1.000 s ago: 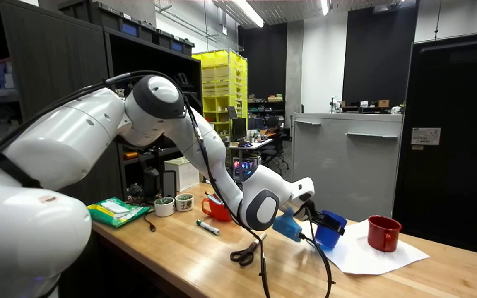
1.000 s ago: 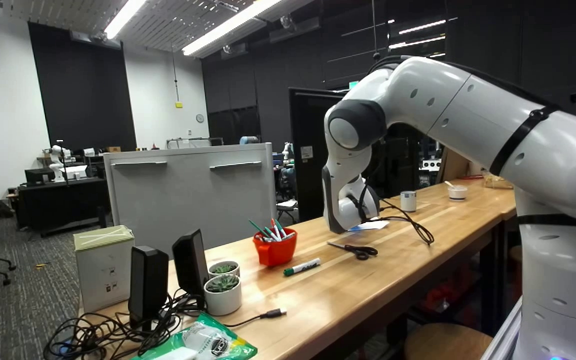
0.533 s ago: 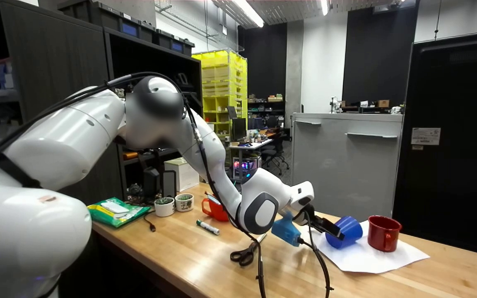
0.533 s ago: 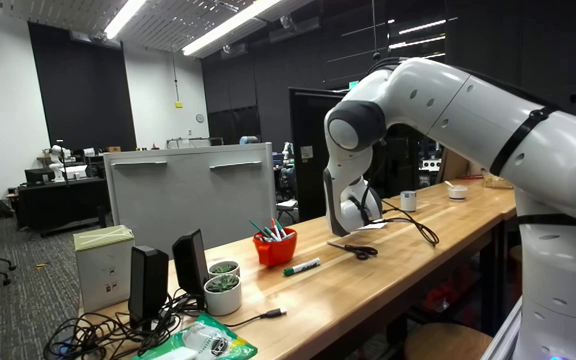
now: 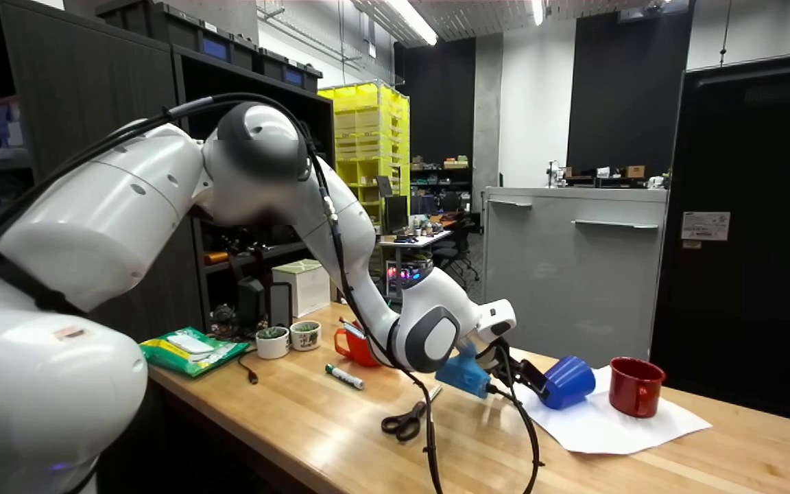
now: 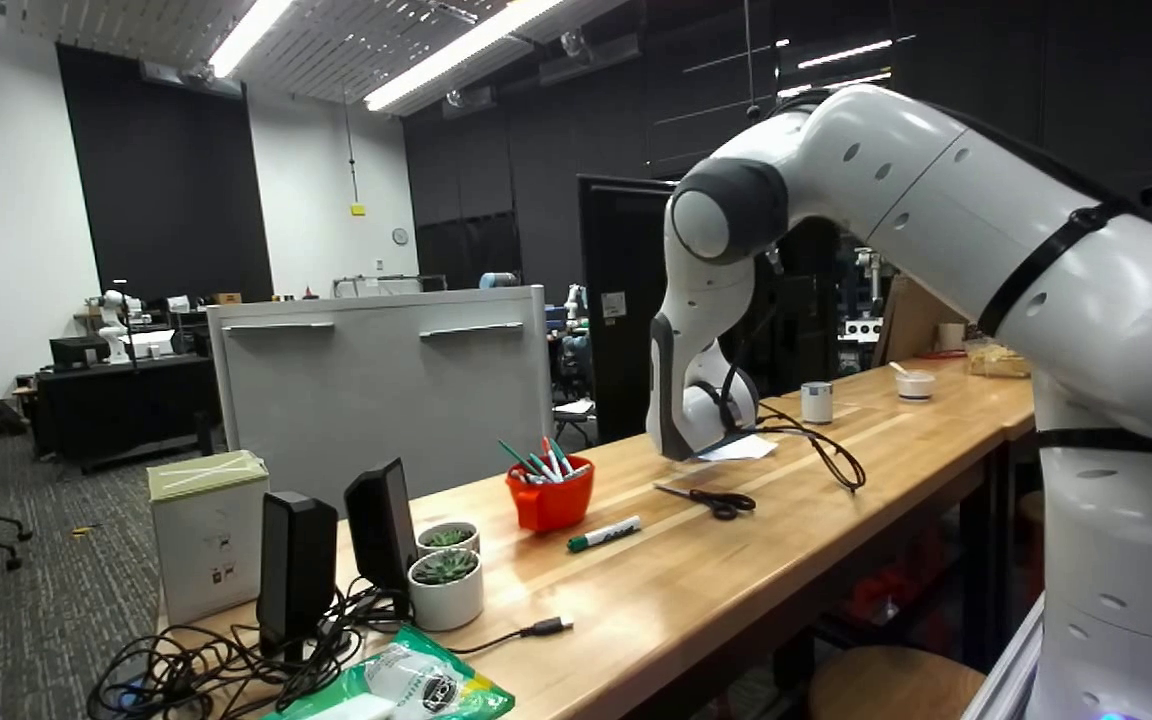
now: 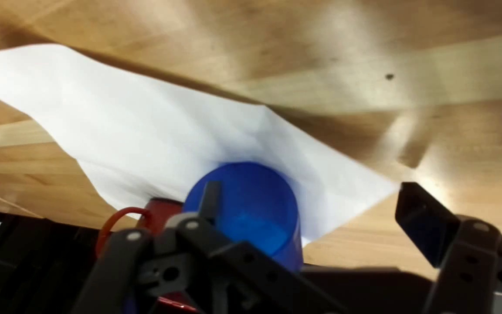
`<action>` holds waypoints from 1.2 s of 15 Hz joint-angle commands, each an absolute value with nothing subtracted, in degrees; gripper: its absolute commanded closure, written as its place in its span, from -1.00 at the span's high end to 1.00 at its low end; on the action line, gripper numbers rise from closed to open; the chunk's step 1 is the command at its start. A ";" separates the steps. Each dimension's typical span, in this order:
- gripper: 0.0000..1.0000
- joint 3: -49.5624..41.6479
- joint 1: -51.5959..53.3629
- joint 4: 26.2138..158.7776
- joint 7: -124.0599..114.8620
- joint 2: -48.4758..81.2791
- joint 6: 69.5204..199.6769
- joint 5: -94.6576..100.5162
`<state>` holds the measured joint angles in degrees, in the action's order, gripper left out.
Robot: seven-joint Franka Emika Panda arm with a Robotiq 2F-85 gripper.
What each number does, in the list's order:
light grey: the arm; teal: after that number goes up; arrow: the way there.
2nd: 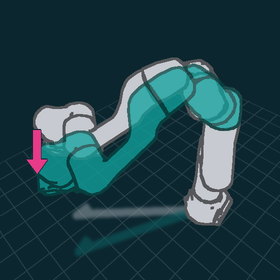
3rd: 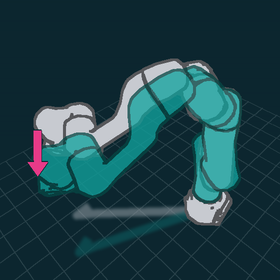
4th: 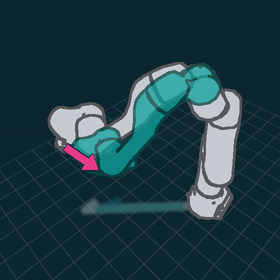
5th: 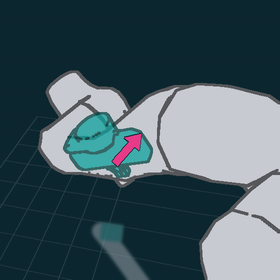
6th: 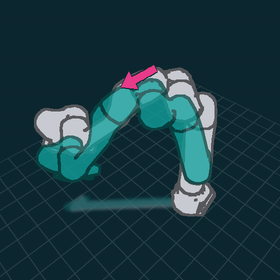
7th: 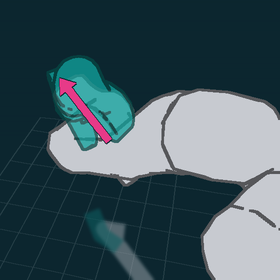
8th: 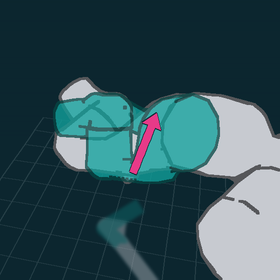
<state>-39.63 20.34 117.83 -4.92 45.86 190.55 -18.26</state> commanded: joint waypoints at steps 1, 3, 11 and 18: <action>1.00 -36.01 16.77 120.45 -2.04 35.55 183.16 -11.81; 1.00 -35.44 15.38 119.87 -2.61 32.59 178.71 -8.85; 1.00 -17.67 -4.83 111.13 7.07 19.97 148.80 -1.07; 1.00 -9.62 -18.88 89.18 25.53 27.90 119.81 -4.78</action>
